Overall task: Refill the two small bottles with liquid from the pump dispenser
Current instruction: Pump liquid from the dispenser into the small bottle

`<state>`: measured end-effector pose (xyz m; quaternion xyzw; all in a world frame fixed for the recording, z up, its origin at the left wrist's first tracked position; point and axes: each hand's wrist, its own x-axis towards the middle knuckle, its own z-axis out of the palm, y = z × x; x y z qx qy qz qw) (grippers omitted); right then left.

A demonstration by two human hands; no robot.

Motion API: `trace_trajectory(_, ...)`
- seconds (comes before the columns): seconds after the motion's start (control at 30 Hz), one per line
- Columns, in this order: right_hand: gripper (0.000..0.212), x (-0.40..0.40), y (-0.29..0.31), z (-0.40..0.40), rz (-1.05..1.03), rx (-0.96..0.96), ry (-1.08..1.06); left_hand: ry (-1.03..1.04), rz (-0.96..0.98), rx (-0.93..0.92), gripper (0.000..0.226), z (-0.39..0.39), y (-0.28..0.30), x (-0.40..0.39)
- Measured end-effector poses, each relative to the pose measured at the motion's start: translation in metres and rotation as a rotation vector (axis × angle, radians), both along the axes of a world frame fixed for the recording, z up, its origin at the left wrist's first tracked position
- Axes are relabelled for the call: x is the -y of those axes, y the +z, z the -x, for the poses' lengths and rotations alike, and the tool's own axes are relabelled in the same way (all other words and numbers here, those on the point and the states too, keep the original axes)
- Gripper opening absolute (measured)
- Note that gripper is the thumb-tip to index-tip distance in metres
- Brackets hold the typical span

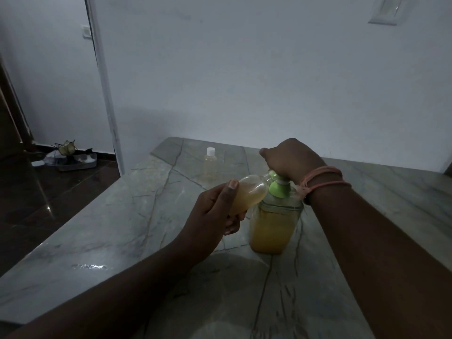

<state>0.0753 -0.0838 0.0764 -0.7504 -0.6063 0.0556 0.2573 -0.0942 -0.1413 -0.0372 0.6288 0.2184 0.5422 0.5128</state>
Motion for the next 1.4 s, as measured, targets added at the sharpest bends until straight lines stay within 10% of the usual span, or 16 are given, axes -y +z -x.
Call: trace_trajectory(1.4, 0.034, -0.003, 0.001, 0.0, 0.059, 0.015, 0.053, 0.006, -0.03, -0.013, 0.039, 0.0, -0.003, -0.002)
